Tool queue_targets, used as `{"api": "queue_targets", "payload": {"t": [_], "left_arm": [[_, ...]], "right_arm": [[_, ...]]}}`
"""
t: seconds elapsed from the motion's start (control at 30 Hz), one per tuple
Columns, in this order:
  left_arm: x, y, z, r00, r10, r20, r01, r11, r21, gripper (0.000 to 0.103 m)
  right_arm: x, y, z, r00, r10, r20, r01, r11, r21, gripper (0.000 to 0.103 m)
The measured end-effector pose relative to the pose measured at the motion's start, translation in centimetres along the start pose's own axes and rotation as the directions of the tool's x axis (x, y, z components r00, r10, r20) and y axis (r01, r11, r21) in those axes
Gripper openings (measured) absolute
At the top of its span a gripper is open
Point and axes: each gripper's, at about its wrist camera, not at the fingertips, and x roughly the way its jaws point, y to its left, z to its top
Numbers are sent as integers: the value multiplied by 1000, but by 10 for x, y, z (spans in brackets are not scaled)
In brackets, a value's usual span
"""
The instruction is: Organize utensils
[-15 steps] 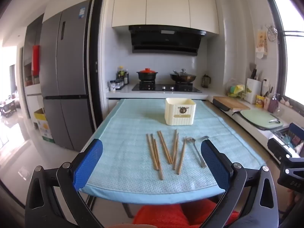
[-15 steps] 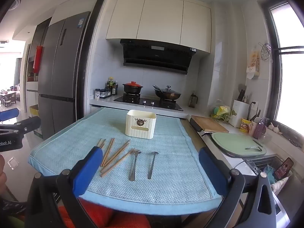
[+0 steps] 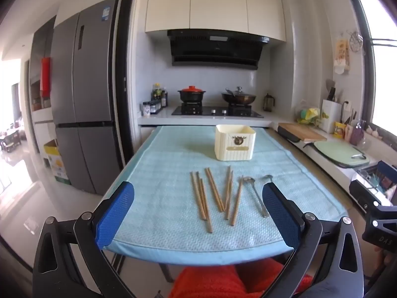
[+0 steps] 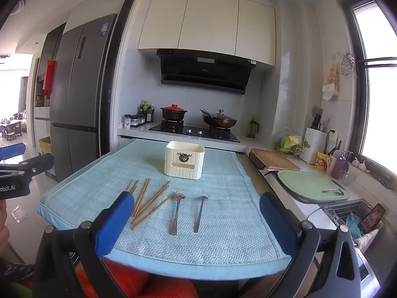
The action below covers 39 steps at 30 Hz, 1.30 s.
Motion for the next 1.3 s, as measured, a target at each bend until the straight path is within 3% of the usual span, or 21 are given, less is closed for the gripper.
{"api": "queue_targets", "payload": {"t": [1.3], "left_arm": [[12,-3,-3,1000,2,-16,-2,1000,15,103]], "right_arm": [[8,-2,-3,1000,12,-26,-12,1000,11,103]]}}
